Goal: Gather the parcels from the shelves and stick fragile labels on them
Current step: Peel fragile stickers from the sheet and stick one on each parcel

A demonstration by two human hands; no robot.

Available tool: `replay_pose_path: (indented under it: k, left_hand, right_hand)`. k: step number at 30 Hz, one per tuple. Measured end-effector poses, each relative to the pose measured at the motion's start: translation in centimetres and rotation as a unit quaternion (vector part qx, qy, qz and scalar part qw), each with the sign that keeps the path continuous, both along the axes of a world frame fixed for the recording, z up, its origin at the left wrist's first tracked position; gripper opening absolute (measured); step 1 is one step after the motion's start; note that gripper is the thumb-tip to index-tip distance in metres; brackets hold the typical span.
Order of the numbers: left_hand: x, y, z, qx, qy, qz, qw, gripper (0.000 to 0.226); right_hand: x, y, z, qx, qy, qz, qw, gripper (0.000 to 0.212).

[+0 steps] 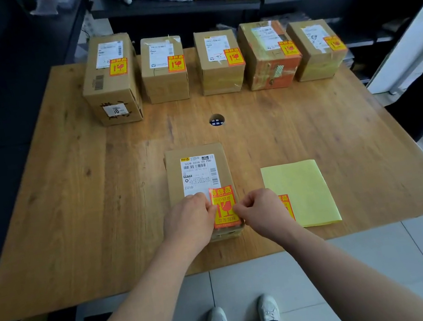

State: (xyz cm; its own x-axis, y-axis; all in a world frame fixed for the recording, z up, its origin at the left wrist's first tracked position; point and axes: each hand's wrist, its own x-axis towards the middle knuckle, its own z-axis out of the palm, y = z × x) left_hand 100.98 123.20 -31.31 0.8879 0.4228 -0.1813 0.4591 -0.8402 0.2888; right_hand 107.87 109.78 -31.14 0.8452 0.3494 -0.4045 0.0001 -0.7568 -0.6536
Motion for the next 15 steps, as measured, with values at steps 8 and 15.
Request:
replay_pose_path:
  k: [8, 15]
  left_hand:
    - [0.09, -0.05, -0.03, -0.002, 0.003, -0.005, 1.0, 0.024]
    - [-0.28, -0.08, -0.25, 0.003, -0.041, -0.003, 0.999, 0.021]
  right_hand:
    - [0.13, 0.14, -0.05, -0.023, -0.002, 0.006, 1.0, 0.021]
    - [-0.11, 0.59, 0.3, -0.09, -0.063, 0.044, 0.993, 0.025]
